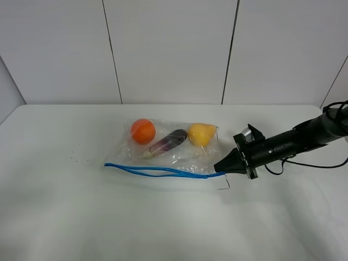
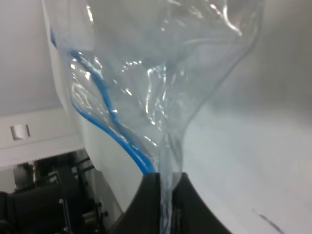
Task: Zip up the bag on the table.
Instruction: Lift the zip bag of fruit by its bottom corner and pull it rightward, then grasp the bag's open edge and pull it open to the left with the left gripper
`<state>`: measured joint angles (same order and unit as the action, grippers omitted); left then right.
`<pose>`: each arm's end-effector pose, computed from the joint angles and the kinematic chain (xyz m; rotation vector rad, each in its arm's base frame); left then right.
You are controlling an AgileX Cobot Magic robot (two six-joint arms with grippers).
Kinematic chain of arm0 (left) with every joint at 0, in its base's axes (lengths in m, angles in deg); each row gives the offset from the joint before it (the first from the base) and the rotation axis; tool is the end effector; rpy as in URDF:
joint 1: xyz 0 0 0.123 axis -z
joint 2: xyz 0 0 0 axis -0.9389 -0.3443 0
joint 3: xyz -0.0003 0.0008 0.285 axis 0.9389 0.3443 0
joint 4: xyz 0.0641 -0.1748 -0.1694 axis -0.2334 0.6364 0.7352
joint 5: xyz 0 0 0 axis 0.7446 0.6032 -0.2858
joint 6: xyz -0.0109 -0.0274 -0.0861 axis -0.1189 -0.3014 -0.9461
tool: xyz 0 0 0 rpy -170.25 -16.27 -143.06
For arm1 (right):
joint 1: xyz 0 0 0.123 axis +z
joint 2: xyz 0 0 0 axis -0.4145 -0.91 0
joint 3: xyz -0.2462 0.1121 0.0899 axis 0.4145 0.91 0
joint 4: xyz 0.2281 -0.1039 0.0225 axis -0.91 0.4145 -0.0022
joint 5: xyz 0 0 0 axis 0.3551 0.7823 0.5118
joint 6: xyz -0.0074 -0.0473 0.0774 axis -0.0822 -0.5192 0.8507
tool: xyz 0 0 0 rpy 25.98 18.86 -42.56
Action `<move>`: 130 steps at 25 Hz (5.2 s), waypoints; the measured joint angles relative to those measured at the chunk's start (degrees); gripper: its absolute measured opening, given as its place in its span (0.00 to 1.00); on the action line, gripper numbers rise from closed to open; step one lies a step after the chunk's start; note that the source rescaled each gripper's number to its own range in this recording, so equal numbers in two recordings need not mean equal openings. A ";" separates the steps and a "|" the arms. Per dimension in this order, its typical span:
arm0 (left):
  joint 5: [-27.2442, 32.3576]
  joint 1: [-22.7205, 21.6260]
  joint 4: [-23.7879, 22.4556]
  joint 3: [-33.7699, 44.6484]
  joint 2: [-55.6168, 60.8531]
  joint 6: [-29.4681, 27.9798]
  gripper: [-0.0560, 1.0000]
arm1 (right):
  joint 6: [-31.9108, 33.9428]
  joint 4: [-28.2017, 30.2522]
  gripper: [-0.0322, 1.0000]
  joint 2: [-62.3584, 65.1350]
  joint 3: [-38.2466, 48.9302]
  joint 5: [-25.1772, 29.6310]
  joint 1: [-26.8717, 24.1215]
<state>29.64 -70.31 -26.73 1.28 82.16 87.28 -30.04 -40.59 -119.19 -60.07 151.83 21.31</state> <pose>-0.0045 0.0024 0.2769 -0.0219 2.0384 0.0348 0.3549 0.0614 0.0711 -0.0023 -2.6409 -1.6302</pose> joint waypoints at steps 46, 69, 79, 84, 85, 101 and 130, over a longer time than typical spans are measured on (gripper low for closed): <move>0.00 0.00 0.00 0.00 0.00 0.00 1.00 | 8.55 -8.76 0.03 12.73 0.05 -0.85 2.67; -5.07 0.00 -2.74 -34.13 -46.02 20.33 1.00 | 8.55 -8.76 0.03 12.73 0.05 -0.91 2.67; -10.94 0.00 5.24 -34.32 -60.03 56.19 0.95 | 8.39 -8.76 0.03 12.73 0.05 -0.91 2.67; -14.29 0.00 8.04 -34.32 -60.90 70.60 0.94 | 8.34 -8.76 0.03 12.73 0.05 -0.91 2.67; -14.34 0.00 8.23 -34.32 -60.90 73.60 0.93 | 8.28 -8.76 0.03 12.73 0.05 -0.91 2.67; -22.83 9.30 18.50 -29.42 -60.90 80.99 0.92 | 7.89 -8.89 0.03 12.73 0.05 -0.96 2.67; -99.69 49.22 19.35 -16.15 -97.34 72.72 0.89 | 7.87 -9.05 0.03 12.73 0.05 -0.98 2.67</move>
<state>-70.05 -21.09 -7.38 -14.86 -15.18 160.00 -22.18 -49.64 -106.47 -60.02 150.85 23.98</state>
